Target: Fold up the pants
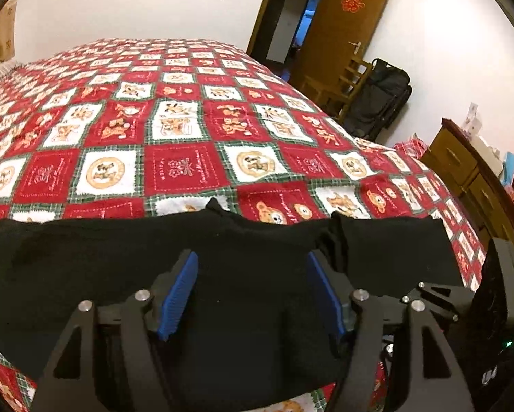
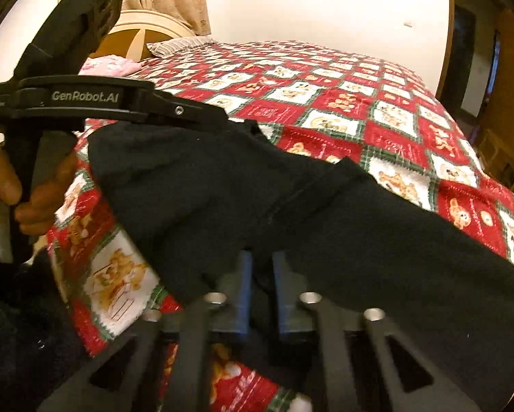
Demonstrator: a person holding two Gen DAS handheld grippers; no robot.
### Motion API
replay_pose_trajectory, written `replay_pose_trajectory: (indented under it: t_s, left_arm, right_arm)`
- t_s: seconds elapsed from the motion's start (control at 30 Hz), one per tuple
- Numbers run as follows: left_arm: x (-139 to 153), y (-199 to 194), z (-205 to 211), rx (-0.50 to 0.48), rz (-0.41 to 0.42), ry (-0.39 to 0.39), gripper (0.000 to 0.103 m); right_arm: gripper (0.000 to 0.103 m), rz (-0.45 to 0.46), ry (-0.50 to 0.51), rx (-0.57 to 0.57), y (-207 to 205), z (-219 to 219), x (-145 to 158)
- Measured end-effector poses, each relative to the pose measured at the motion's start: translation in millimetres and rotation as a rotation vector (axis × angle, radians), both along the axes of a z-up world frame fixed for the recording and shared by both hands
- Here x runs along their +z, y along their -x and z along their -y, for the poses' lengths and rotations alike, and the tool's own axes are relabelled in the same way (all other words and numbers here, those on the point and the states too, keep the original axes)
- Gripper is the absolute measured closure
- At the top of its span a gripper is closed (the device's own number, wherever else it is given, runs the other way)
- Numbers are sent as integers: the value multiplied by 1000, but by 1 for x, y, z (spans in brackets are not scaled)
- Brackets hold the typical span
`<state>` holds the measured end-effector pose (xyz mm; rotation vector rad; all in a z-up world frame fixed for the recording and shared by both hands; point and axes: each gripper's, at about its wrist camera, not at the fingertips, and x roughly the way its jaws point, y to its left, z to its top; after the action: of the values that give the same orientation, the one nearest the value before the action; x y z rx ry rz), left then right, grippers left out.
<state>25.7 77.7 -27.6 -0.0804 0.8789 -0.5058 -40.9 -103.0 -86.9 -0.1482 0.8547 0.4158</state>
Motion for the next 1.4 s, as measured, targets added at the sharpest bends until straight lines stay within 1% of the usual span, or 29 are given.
replay_pose_trajectory:
  t_s: [0.07,0.13,0.2,0.27,0.33,0.4,0.47,0.53,0.6,0.63,0.73,0.77,0.8,0.83,0.87,0.93,0.97,1.0,1.03,1.07,1.1,1.13,1.17,1.23,1.3,1.33,1.4]
  left_arm:
    - [1,0,0,-1,2,2,31]
    - [0,-1,-1,8,-4,10,30]
    - [-2,-1,-1,9,-13,13,30]
    - [-2,0,0,7,-17,9,30]
    - [-1,1,1,3,-10,6,30]
    - [1,0,1,5,-4,9,30]
    - [3,-1,2,6,-2,19,30]
    - [4,-2,5,4,1,19,30]
    - [5,-1,11,-9,9,6,30]
    - [6,1,15,-21,19,-5,30]
    - [8,3,29,-53,45,-34,30]
    - [9,3,34,-63,47,-35,30]
    - [9,2,38,-70,45,-27,30]
    - [9,2,43,-80,39,-15,30]
    - [10,3,50,-101,35,0,30]
    - [11,8,66,-141,48,-3,30]
    - [11,11,75,-159,62,-15,30]
    - [10,13,81,-174,70,-25,30]
    - [8,17,90,-195,76,-36,30]
    - [7,19,95,-207,76,-42,30]
    - [4,20,100,-219,73,-48,30]
    - [1,22,104,-231,70,-57,30]
    - [-2,24,108,-238,69,-69,30]
    - [-8,27,111,-229,88,-110,30]
    - [-16,25,111,-191,95,-167,30]
    - [-21,22,109,-167,81,-183,30]
    - [-26,16,103,-137,50,-175,30]
  right_arm:
    - [98,-10,0,-5,0,2,-1]
    - [99,-19,-34,-19,-1,6,-1]
    - [99,-25,-90,-36,-2,12,2]
    - [99,-15,-156,-22,2,17,12]
    - [99,10,-157,16,10,15,24]
    - [99,10,-151,41,16,11,27]
    - [99,-15,-151,60,17,5,18]
    - [99,-56,-142,81,16,-5,2]
    - [99,-59,-95,99,19,-15,-8]
    - [99,-50,-89,99,20,-16,-8]
    - [95,-49,-116,70,20,-7,-1]
    - [94,-67,-133,59,20,-2,1]
    - [94,-107,-174,48,21,7,6]
    - [94,-118,-208,37,25,16,11]
    - [94,-107,-252,17,30,28,19]
    - [94,-54,-336,-56,42,61,41]
    - [94,-24,-382,-120,46,86,52]
    - [94,-3,-401,-171,48,104,58]
    - [94,21,-401,-247,48,126,64]
    - [94,42,-371,-356,46,153,66]
    - [94,53,-340,-438,44,173,67]
    - [94,56,-332,-470,42,185,67]
    - [94,43,-326,-493,36,200,63]
    - [94,-32,-297,-529,21,219,51]
    - [94,-84,-311,-520,10,224,37]
    - [94,-98,-323,-512,7,225,32]
    - [94,-90,-314,-495,-1,221,30]
